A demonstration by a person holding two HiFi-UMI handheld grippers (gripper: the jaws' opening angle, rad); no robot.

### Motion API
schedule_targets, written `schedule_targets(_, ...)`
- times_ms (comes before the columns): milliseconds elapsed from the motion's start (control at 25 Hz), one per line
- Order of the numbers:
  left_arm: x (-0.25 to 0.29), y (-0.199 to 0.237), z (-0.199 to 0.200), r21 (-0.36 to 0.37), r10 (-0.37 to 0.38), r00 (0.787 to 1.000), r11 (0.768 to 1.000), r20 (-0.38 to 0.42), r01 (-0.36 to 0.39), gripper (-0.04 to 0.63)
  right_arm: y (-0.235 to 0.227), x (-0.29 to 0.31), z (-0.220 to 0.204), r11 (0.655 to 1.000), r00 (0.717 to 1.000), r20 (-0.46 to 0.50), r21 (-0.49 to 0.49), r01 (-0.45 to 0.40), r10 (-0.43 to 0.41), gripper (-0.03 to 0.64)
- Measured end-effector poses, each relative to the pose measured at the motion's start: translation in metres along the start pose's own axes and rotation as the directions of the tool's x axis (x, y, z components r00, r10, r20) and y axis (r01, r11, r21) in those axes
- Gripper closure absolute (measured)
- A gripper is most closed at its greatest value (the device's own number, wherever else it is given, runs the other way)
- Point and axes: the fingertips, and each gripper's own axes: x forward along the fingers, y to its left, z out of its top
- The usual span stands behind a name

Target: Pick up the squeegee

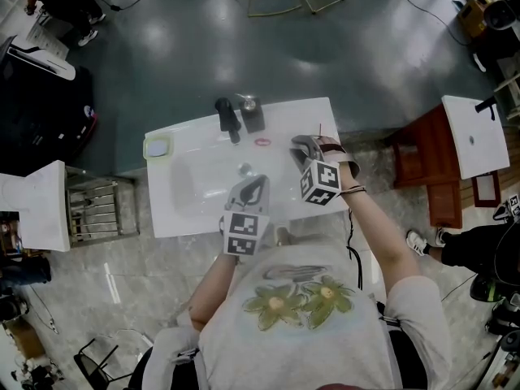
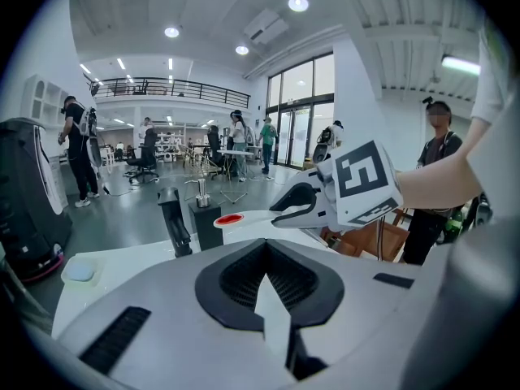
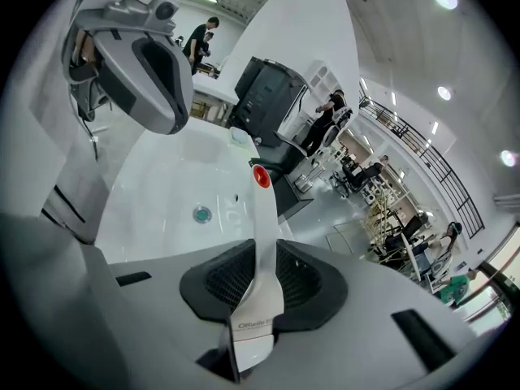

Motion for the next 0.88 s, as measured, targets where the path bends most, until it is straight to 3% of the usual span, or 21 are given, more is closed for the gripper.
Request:
schedule_targets(400, -0.009, -0.008, -0.003, -0.001, 0.016, 1.0, 1.0, 0.012, -0.015, 0.586, 0.012, -0.023, 0.013, 1.0, 0.998, 0.061, 0.01, 0.006, -0.006, 0.531)
schedule_targets(880, -0.014, -0.025, -0.001, 0.016, 0.007, 0.999, 1.0, 0.033, -0.008, 0.586, 0.034, -0.057, 0.032, 0.994, 0.986, 0.164, 0.111, 0.025, -0.043, 0.531)
